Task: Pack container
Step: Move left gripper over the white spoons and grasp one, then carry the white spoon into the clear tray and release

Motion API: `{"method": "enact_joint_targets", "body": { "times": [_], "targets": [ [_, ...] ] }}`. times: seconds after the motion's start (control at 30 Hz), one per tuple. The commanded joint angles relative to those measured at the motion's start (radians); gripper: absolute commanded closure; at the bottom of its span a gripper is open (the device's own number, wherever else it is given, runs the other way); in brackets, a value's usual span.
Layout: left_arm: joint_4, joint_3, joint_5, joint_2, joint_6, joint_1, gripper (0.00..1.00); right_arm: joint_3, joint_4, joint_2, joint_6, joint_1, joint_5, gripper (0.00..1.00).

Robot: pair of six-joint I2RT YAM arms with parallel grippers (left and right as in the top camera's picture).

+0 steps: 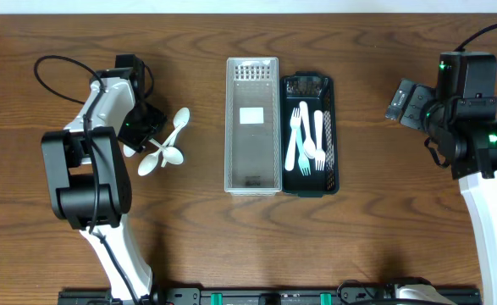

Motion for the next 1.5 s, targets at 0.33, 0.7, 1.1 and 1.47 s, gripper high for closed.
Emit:
{"method": "enact_joint_targets", "body": {
  "times": [0.33,0.7,1.1,1.47],
  "targets": [
    [-0.007,0.009,-0.012,0.056,0.058,0.008,0.6,0.004,-0.001,0.002,-0.011,-0.007,0.008,0.01],
    [-0.042,0.01,0.085,0.036,0.093,0.008,0.94,0.004,-0.001,0.002,-0.011,-0.007,0.008,0.01],
    [-0.057,0.044,0.19,-0.271,0.425,-0.084,0.94,0.004,-0.001,0.002,-0.012,-0.007,0.008,0.01],
    [-0.044,0.037,0.063,-0.43,0.739,-0.47,0.94,0.004,-0.001,0.002,-0.011,-0.007,0.008,0.01]
  ]
}}
